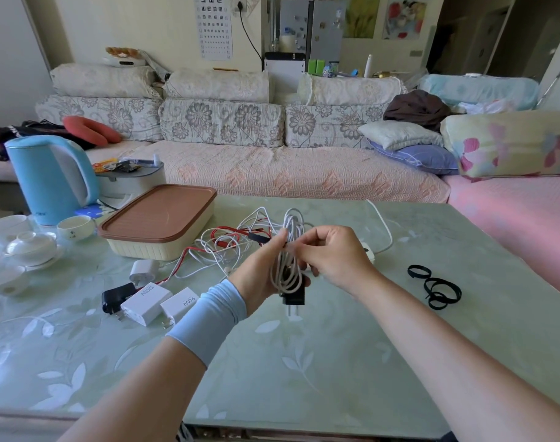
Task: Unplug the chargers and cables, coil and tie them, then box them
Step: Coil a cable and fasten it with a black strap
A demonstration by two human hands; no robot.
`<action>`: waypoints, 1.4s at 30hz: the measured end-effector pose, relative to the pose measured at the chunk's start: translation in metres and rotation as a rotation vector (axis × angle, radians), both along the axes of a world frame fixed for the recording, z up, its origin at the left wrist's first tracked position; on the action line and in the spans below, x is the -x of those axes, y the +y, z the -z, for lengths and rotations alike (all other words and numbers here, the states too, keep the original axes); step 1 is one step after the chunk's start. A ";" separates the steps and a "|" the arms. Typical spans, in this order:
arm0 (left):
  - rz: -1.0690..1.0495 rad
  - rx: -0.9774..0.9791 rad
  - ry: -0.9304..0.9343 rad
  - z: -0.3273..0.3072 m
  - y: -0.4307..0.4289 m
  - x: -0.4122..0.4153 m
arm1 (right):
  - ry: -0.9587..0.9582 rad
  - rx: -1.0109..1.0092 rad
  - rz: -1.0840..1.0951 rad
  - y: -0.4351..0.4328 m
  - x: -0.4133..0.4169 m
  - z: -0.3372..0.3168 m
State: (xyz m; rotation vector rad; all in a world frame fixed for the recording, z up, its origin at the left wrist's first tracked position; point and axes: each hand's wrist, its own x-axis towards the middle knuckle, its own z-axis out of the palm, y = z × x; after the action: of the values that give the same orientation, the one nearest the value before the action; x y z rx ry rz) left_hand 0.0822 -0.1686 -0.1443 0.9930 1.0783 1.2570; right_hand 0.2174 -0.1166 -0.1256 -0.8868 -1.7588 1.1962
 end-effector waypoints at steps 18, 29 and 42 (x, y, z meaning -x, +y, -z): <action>-0.045 0.015 -0.044 -0.014 -0.007 0.013 | -0.176 -0.021 -0.205 0.015 -0.023 -0.004; 0.041 -0.153 0.416 -0.010 -0.014 0.023 | -0.401 -0.333 -0.176 0.026 -0.027 0.006; -0.140 -0.561 1.101 0.006 -0.009 0.018 | -0.354 0.033 -0.251 0.016 -0.028 0.003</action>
State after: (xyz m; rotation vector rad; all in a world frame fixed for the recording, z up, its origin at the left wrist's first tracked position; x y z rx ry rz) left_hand 0.0647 -0.1774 -0.1499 2.2118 1.6563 1.1224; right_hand 0.2458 -0.1006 -0.1289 -0.9629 -2.1920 1.2889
